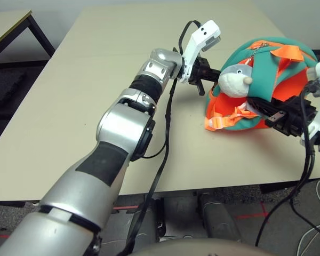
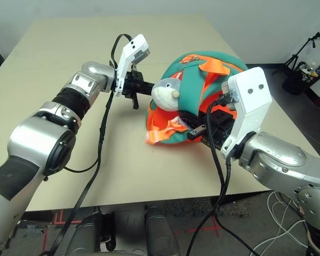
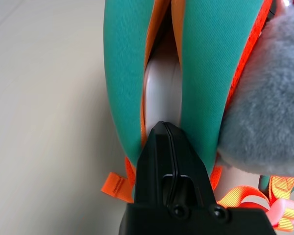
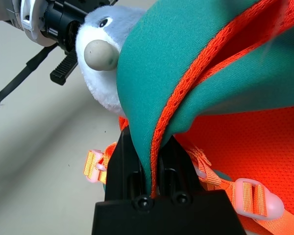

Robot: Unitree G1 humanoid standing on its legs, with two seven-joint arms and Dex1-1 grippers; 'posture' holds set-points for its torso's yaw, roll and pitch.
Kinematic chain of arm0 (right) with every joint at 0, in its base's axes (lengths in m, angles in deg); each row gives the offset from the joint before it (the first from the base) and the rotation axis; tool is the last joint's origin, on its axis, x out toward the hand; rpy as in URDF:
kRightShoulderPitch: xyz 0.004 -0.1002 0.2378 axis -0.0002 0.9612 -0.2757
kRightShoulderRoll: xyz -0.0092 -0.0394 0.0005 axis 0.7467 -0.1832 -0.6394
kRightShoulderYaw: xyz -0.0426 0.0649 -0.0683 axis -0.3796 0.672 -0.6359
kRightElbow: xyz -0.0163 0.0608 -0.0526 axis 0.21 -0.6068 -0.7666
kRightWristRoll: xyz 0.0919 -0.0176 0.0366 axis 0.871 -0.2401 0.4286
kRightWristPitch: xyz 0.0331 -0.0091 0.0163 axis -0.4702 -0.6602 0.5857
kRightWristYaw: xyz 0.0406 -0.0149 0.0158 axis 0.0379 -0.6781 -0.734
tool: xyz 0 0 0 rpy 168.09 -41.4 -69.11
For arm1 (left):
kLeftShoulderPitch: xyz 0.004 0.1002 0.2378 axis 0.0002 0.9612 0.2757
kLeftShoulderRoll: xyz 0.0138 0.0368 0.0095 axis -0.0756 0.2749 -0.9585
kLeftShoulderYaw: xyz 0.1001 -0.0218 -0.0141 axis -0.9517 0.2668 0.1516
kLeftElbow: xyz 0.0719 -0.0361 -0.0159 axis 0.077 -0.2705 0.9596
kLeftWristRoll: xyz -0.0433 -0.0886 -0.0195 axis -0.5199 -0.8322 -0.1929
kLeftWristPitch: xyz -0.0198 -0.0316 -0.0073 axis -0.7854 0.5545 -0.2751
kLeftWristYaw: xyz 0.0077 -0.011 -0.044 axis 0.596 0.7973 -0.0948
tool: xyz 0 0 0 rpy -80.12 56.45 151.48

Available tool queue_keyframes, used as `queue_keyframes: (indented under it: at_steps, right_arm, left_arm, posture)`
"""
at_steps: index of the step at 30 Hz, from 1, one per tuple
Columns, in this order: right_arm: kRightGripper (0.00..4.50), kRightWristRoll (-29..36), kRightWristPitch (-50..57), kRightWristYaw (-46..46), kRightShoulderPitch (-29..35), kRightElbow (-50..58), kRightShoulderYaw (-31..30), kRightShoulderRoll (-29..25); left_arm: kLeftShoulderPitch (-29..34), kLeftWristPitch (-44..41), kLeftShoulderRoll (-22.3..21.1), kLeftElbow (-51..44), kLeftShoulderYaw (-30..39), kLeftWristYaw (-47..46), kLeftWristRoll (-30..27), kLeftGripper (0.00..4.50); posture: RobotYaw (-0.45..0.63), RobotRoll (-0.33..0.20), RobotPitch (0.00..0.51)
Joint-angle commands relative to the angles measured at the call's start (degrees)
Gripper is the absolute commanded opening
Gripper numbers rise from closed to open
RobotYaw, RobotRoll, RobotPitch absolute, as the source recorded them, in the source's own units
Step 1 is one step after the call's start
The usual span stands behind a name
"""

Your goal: Put the pencil case into the backpack and zip it.

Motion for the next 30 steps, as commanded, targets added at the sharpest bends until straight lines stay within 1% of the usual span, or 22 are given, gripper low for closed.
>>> queue_keyframes:
  at_steps: [1, 4, 7, 8, 9, 13, 14, 17, 21, 22, 25, 30]
  right_arm:
    - [0.17, 0.0, 0.1, 1.4, 0.3, 1.3, -0.2, 0.3]
    - [0.17, -0.4, 0.1, 2.2, 0.3, 0.7, 0.1, 0.2]
    - [0.17, -1.0, 0.2, 2.9, 0.0, 0.3, 0.0, 0.3]
    - [0.17, -1.2, 0.2, 3.1, -0.1, 0.2, -0.1, 0.4]
    - [0.17, -1.6, 0.2, 3.5, -0.3, -0.1, -0.3, 0.4]
    - [0.17, -2.9, 0.4, 5.1, -1.1, -1.2, -0.8, 0.5]
    - [0.17, -3.2, 0.5, 5.5, -1.3, -1.5, -1.0, 0.7]
    - [0.17, -4.3, 0.6, 6.3, -2.2, -2.2, -1.8, 1.3]
    - [0.17, -5.3, 0.9, 7.0, -2.9, -2.7, -2.2, 1.9]
    - [0.17, -5.5, 0.9, 7.1, -3.1, -2.8, -2.2, 2.0]
    - [0.17, -6.0, 1.3, 7.5, -3.3, -2.9, -2.2, 2.3]
    - [0.17, -6.4, 1.7, 7.1, -3.6, -2.4, -2.2, 3.4]
  left_arm:
    - [-4.3, 1.3, -3.1, -2.5, 1.8, 3.1, -1.0, 0.00]
    - [-7.3, -2.0, -7.7, -5.3, 3.3, 7.6, -3.1, 0.00]
    - [-8.3, -4.3, -10.7, -8.3, 4.1, 9.7, -4.3, 0.00]
    - [-8.2, -4.6, -11.8, -10.0, 3.9, 10.7, -4.4, 0.41]
    - [-7.2, -5.8, -13.3, -13.1, 3.4, 12.7, -4.9, 0.60]
    - [-2.7, -12.1, -16.7, -27.0, 0.7, 18.6, -6.4, 1.78]
    - [-1.2, -13.6, -17.2, -31.0, -0.2, 19.5, -6.8, 2.16]
    - [4.3, -15.5, -17.8, -41.8, -3.1, 21.3, -7.7, 3.10]
    - [8.4, -16.4, -17.7, -48.7, -6.0, 21.7, -8.6, 4.40]
    - [9.0, -16.6, -17.6, -49.6, -6.7, 21.7, -8.6, 4.50]
    - [9.8, -16.3, -16.6, -50.1, -8.1, 20.8, -8.6, 4.50]
    - [8.9, -13.7, -13.3, -46.5, -9.3, 16.8, -7.2, 4.50]
  posture:
    - [-0.32, 0.000, 0.101]
    - [-0.31, 0.000, 0.098]
    - [-0.30, 0.000, 0.097]
    - [-0.29, 0.000, 0.097]
    - [-0.28, 0.000, 0.098]
    - [-0.26, 0.000, 0.100]
    - [-0.25, 0.000, 0.100]
    - [-0.25, 0.000, 0.100]
    - [-0.25, 0.000, 0.098]
    - [-0.25, 0.000, 0.098]
    - [-0.26, 0.000, 0.097]
    - [-0.27, 0.000, 0.098]
